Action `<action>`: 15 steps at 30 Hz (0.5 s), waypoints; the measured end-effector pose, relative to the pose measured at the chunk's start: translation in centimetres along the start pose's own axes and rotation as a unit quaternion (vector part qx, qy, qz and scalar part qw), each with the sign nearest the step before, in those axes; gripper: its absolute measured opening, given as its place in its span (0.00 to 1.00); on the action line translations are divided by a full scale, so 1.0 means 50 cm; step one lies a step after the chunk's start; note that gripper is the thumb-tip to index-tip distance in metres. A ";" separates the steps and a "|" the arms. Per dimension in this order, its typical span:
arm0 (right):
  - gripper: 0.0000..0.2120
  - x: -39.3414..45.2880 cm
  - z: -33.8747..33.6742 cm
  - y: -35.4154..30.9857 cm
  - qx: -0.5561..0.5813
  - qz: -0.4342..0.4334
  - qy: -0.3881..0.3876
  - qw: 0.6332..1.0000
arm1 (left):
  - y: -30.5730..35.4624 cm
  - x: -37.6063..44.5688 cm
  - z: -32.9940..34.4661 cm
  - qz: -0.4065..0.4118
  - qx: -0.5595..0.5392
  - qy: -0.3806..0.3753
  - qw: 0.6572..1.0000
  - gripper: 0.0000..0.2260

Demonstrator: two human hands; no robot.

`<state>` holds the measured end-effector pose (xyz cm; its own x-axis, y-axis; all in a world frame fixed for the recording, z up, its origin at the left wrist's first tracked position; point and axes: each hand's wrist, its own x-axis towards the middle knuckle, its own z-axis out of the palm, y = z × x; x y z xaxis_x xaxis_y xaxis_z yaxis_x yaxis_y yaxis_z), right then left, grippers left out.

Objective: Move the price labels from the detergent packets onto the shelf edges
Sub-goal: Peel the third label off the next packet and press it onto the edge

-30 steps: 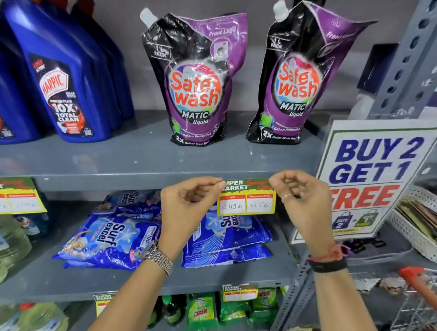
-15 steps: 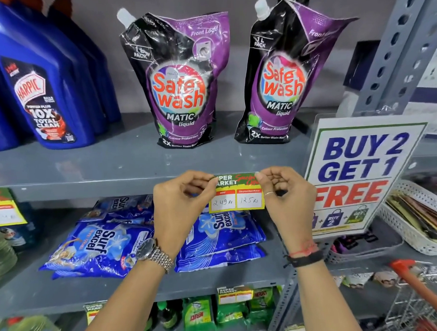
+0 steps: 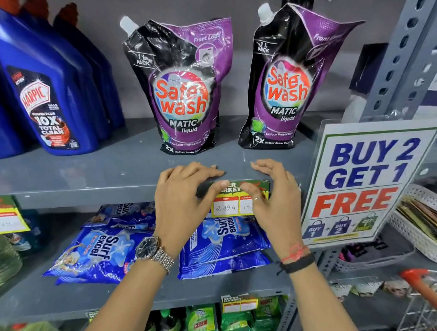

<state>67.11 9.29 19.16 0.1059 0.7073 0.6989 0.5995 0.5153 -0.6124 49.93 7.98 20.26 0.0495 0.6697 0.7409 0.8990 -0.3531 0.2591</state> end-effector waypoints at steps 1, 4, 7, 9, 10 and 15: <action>0.17 0.003 -0.004 0.002 0.005 0.000 -0.006 1.000 | -0.002 0.001 -0.001 0.001 -0.002 -0.002 1.000 0.13; 0.16 0.011 -0.016 0.001 0.013 0.006 -0.025 1.000 | -0.004 0.003 -0.002 0.000 -0.012 -0.010 1.000 0.13; 0.16 0.016 -0.026 0.000 0.024 0.005 -0.039 0.999 | -0.005 0.005 -0.003 0.002 -0.021 -0.017 1.000 0.14; 0.17 0.019 -0.034 0.001 0.036 0.008 -0.050 0.998 | -0.003 0.006 -0.005 0.002 -0.023 -0.016 1.000 0.14; 0.18 0.020 -0.038 0.003 0.048 0.015 -0.056 0.997 | -0.002 0.006 -0.006 -0.002 -0.024 -0.017 1.000 0.15; 0.20 0.022 -0.047 0.008 0.072 0.044 -0.051 0.995 | -0.001 0.000 -0.006 -0.006 -0.017 -0.029 0.999 0.15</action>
<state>69.35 9.13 20.55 0.0673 0.7949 0.6031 0.4710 0.5075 -0.7215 49.77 7.80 20.42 0.0654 0.7100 0.7012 0.8841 -0.3671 0.2893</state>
